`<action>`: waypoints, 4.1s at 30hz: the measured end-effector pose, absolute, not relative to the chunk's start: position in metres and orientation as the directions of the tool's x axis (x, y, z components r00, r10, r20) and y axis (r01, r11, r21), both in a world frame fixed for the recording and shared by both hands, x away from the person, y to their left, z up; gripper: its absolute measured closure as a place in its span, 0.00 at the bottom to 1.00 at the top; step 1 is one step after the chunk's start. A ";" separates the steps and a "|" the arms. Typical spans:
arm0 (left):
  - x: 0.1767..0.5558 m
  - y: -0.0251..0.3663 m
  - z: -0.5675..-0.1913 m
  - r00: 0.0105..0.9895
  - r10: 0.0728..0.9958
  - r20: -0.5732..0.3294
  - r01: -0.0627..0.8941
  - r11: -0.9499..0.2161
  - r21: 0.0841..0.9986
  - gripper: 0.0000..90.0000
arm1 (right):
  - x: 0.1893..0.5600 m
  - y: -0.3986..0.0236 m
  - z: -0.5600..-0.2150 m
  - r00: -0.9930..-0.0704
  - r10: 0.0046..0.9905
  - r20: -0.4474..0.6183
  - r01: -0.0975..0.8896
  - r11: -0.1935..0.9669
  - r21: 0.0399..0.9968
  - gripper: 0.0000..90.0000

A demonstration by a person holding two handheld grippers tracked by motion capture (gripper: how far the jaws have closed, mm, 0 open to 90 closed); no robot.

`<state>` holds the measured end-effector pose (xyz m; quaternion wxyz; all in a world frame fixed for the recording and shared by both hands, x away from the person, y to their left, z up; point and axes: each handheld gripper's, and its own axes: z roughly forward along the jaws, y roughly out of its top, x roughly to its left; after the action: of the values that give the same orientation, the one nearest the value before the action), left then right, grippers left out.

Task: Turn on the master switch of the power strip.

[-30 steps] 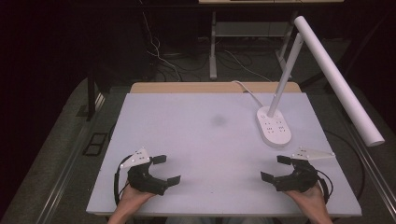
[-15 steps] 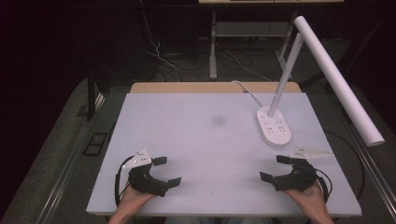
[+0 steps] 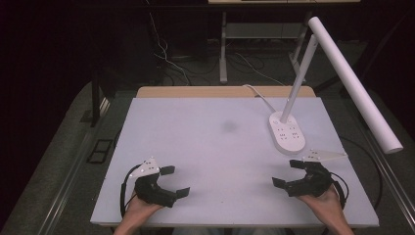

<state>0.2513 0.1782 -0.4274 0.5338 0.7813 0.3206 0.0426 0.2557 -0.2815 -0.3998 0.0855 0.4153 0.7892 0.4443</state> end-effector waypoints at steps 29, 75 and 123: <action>0.251 0.181 -0.427 0.786 0.553 -0.275 0.456 -0.221 0.862 0.00 | 0.286 -0.280 -0.371 -0.654 0.737 0.172 0.560 0.318 0.765 0.00; 0.251 0.183 -0.427 0.782 0.560 -0.273 0.456 -0.217 0.863 0.00 | 0.353 -0.283 -0.357 -0.632 0.772 0.065 0.572 0.409 0.711 0.00; 0.252 0.184 -0.427 0.784 0.559 -0.271 0.456 -0.222 0.862 0.00 | 0.414 -0.278 -0.356 -0.643 0.761 -0.093 0.571 0.556 0.604 0.49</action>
<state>0.2522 0.1837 -0.4271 0.5321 0.7803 0.3250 0.0482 0.4139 -0.2781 -0.3556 0.1746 0.3850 0.8646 0.2716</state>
